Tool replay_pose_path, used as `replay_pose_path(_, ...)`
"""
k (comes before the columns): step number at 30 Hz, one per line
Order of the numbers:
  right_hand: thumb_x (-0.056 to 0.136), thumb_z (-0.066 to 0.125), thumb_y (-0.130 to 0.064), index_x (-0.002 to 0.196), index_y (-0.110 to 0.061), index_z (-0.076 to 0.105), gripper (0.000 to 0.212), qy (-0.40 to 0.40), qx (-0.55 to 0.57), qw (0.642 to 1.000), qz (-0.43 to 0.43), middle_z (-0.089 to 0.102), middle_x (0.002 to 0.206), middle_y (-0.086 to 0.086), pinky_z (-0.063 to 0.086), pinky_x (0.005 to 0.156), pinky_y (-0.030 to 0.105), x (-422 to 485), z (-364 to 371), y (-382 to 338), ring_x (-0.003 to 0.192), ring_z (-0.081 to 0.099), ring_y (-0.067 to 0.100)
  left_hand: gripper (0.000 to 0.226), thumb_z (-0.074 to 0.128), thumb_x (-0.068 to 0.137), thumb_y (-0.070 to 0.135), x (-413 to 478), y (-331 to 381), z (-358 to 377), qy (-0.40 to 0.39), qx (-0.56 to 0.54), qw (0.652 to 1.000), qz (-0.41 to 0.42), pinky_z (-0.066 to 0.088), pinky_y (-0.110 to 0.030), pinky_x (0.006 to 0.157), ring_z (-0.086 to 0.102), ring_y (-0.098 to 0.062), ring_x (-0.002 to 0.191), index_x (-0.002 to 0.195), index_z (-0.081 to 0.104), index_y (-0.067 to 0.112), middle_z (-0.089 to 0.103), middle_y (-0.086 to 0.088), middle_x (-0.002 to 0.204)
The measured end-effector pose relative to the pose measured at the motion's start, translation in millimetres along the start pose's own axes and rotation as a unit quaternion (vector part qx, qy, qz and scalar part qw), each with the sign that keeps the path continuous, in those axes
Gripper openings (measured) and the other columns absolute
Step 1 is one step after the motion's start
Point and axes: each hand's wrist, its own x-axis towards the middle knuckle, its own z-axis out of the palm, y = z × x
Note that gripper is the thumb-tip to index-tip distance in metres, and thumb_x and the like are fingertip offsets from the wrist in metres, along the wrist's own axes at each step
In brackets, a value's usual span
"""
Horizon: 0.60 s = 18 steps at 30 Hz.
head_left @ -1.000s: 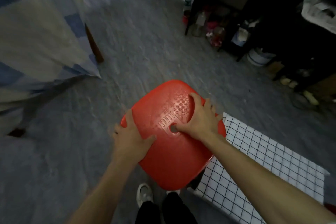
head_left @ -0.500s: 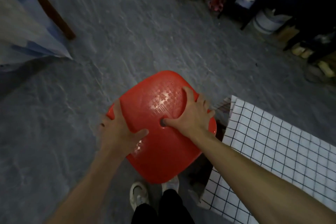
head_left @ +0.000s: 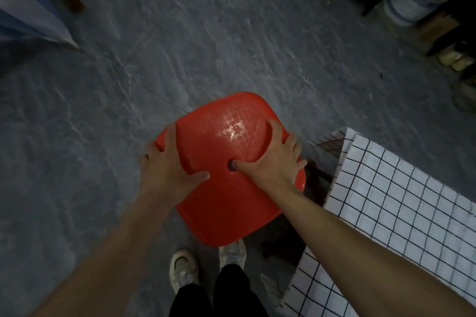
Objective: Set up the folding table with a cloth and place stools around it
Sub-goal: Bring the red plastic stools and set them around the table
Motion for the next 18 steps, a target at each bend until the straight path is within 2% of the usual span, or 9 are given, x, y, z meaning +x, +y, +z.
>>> replay_pose_path(8,0.047,0.079,-0.075,0.146,-0.044,0.011,0.124,-0.031,-0.010,0.999,0.019,0.023,0.150,0.011,0.024,0.108,0.065,28.2,17.1,0.8,0.137,0.027,0.035,0.132,0.087,0.051,0.057,31.3,-0.2,11.5,-0.046,0.015,0.999,0.010,0.033,-0.057,0.106,0.024,-0.045,0.134,0.150,0.001,0.041,0.017,-0.023,0.150)
replay_pose_path(10,0.046,0.079,-0.076,0.148,-0.043,0.004,0.131,-0.057,-0.019,0.998,0.010,0.014,0.154,0.014,0.022,0.109,0.068,29.5,14.6,2.2,0.140,0.020,0.038,0.128,0.086,0.054,0.057,29.8,3.7,11.5,-0.031,0.054,0.997,0.035,0.033,-0.056,0.107,0.021,-0.045,0.136,0.152,0.006,0.034,0.012,-0.022,0.152)
replay_pose_path(12,0.043,0.081,-0.075,0.150,-0.041,-0.008,0.143,-0.101,-0.045,0.994,-0.010,-0.006,0.159,0.014,0.014,0.110,0.072,26.6,10.8,6.9,0.146,0.004,0.040,0.126,0.084,0.054,0.060,22.3,10.0,12.2,-0.007,0.142,0.984,0.106,0.030,-0.054,0.112,0.015,-0.044,0.140,0.152,0.015,0.021,0.007,-0.021,0.157)
replay_pose_path(14,0.043,0.082,-0.073,0.150,-0.037,-0.018,0.150,-0.131,-0.110,0.984,-0.052,-0.026,0.157,0.012,0.010,0.110,0.073,20.6,9.4,11.0,0.147,-0.013,0.039,0.135,0.083,0.052,0.064,15.4,18.2,12.5,-0.032,0.208,0.967,0.141,0.025,-0.052,0.116,0.006,-0.041,0.144,0.153,0.009,0.012,0.000,-0.018,0.160)
replay_pose_path(16,0.044,0.083,-0.071,0.150,-0.034,-0.019,0.152,-0.141,-0.140,0.978,-0.069,-0.031,0.156,0.010,0.013,0.111,0.073,18.1,10.1,11.5,0.147,-0.016,0.039,0.140,0.080,0.054,0.067,12.8,24.3,12.1,-0.059,0.240,0.960,0.132,0.020,-0.050,0.118,0.000,-0.041,0.146,0.153,-0.001,0.010,-0.007,-0.018,0.160)
replay_pose_path(18,0.044,0.085,-0.069,0.150,-0.032,-0.018,0.153,-0.139,-0.146,0.977,-0.068,-0.030,0.155,0.012,0.016,0.110,0.073,19.6,10.9,8.0,0.147,-0.014,0.041,0.139,0.080,0.057,0.066,13.7,31.3,9.6,-0.071,0.256,0.956,0.121,0.019,-0.050,0.119,0.001,-0.043,0.146,0.153,-0.002,0.008,-0.009,-0.020,0.160)
